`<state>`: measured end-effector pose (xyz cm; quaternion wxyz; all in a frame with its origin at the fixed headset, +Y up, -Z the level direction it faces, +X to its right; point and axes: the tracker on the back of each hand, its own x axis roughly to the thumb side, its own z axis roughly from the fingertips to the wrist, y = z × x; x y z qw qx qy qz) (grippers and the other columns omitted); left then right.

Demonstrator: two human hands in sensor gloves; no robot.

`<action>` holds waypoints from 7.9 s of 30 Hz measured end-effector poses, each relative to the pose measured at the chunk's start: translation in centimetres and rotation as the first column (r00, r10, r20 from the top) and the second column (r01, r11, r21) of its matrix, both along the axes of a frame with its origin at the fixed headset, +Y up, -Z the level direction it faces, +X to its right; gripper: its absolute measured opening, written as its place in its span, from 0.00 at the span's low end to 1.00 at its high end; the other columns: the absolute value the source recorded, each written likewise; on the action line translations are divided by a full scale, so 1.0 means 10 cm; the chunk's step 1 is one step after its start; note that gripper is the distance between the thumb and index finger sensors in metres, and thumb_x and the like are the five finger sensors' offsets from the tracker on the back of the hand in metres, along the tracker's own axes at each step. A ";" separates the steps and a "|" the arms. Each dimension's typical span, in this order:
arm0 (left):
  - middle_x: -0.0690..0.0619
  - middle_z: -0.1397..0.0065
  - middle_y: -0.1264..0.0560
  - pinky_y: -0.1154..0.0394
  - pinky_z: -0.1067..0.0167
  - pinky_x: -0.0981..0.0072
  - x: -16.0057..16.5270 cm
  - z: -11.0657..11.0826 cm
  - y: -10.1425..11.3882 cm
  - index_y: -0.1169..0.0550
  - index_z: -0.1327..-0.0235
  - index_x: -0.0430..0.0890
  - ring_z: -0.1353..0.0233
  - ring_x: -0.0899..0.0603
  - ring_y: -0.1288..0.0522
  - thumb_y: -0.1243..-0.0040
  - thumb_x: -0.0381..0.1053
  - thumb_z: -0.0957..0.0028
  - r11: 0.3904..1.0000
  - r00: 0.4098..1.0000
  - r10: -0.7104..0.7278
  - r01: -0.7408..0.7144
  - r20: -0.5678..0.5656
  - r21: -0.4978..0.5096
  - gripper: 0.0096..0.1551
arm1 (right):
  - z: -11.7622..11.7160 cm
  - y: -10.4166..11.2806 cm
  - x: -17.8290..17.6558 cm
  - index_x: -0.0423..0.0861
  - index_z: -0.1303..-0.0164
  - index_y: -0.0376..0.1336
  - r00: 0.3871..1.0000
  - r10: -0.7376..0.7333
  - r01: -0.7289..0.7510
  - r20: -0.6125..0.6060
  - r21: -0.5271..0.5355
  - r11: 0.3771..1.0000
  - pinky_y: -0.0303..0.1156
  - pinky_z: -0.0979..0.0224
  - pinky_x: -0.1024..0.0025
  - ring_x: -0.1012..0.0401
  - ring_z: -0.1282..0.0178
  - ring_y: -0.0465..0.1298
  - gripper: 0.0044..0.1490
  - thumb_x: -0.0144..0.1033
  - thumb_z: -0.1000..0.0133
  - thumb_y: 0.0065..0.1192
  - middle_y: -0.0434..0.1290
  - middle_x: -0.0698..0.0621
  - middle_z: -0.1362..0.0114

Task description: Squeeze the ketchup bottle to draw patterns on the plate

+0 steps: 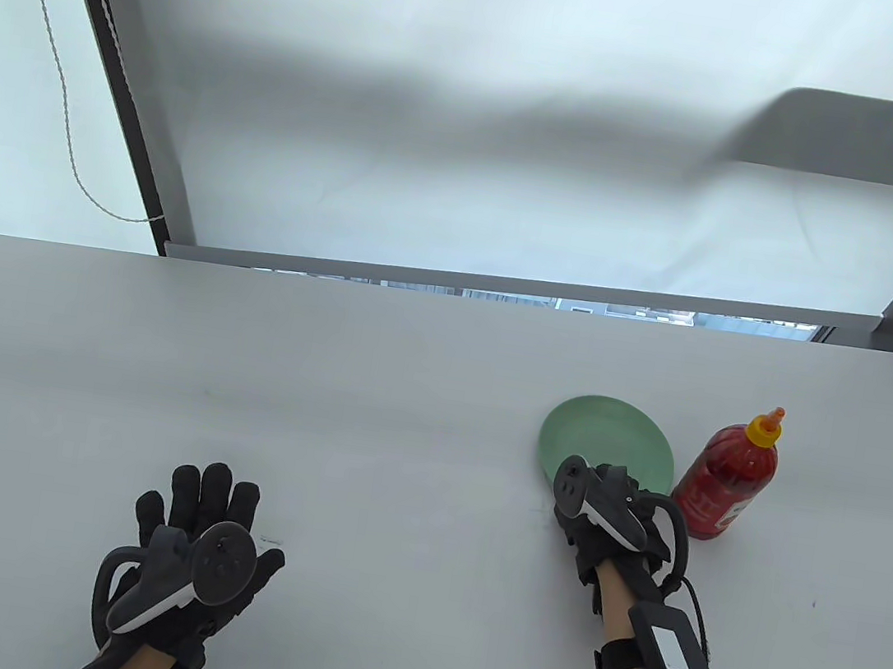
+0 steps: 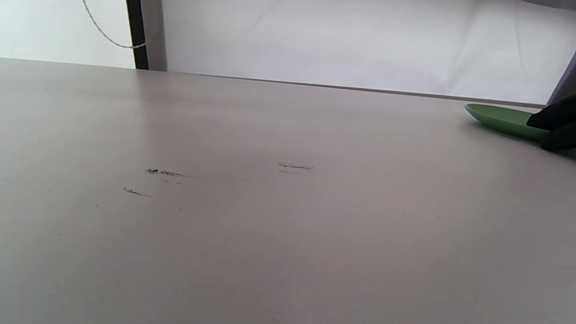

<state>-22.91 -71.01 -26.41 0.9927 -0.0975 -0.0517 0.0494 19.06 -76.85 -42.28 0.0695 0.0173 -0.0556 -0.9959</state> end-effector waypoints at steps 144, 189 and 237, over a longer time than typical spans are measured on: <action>0.31 0.12 0.66 0.72 0.36 0.23 -0.16 -0.12 -0.11 0.56 0.14 0.42 0.19 0.25 0.70 0.63 0.67 0.38 0.997 0.997 0.038 -0.043 -0.072 -0.066 0.48 | 1.66 0.96 0.96 0.42 0.13 0.49 0.571 -0.781 0.808 -0.252 0.341 0.481 0.71 0.22 0.33 0.39 0.22 0.74 0.68 0.66 0.49 0.84 0.66 0.34 0.18; 0.46 0.40 0.23 0.28 0.41 0.39 1.89 -0.49 0.94 0.35 0.27 0.42 0.35 0.35 0.25 0.54 0.52 0.38 0.776 0.590 0.511 -0.629 0.626 -0.040 0.28 | 1.76 0.52 0.36 0.47 0.10 0.51 0.510 -0.812 0.838 -0.282 -0.049 0.543 0.65 0.21 0.31 0.38 0.22 0.70 0.68 0.63 0.49 0.87 0.66 0.36 0.17; 0.43 0.33 0.25 0.29 0.41 0.41 1.84 -0.52 0.91 0.36 0.21 0.43 0.32 0.33 0.29 0.43 0.57 0.37 0.724 0.572 0.621 -0.681 0.536 -0.111 0.36 | 1.81 0.45 0.32 0.40 0.12 0.48 0.447 -0.848 0.863 -0.286 -0.112 0.493 0.68 0.21 0.33 0.39 0.22 0.72 0.69 0.62 0.48 0.85 0.66 0.34 0.18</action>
